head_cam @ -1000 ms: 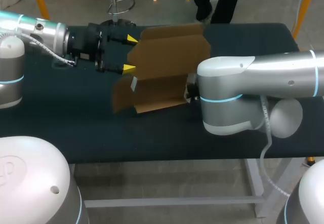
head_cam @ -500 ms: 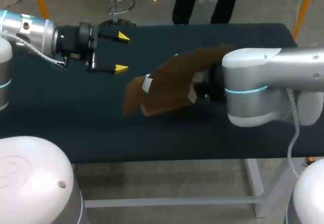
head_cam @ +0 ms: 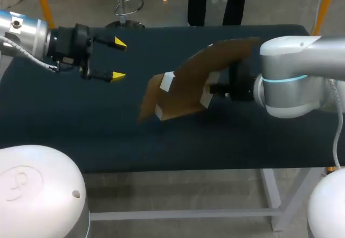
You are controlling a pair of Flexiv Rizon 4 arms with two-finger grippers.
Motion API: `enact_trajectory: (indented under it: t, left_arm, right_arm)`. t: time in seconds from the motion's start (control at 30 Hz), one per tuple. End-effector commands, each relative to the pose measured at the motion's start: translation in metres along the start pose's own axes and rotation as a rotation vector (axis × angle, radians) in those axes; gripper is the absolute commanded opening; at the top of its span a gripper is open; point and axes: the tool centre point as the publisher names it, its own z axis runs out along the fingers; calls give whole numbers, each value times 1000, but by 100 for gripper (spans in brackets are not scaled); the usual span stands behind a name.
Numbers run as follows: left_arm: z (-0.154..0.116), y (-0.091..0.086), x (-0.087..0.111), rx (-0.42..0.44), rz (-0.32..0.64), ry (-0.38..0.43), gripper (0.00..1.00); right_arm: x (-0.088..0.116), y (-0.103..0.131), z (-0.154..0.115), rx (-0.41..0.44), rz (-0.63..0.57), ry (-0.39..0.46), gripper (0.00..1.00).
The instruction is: Assemble the packaging by folding the flat box into shape, placing the metal phone stand inside, and closing the box properly
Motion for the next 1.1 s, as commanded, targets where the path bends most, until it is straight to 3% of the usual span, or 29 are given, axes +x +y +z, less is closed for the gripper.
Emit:
enact_trajectory:
  t: [0.03,0.17,0.27,0.8,1.1]
  left_arm:
    - [-7,1,2,-35,-10,-1,100]
    - [-12,7,-1,-67,-19,3,100]
    - [-17,11,-1,-97,-52,39,100]
    - [-17,11,-1,-97,-52,39,100]
    - [-10,28,-11,-123,-10,90,100]
  right_arm:
    - [-1,6,0,150,22,17,0]
    - [-1,6,1,194,41,40,0]
    - [-1,5,5,338,65,81,0]
    - [-1,5,5,338,65,81,0]
    - [-8,11,2,452,150,9,0]
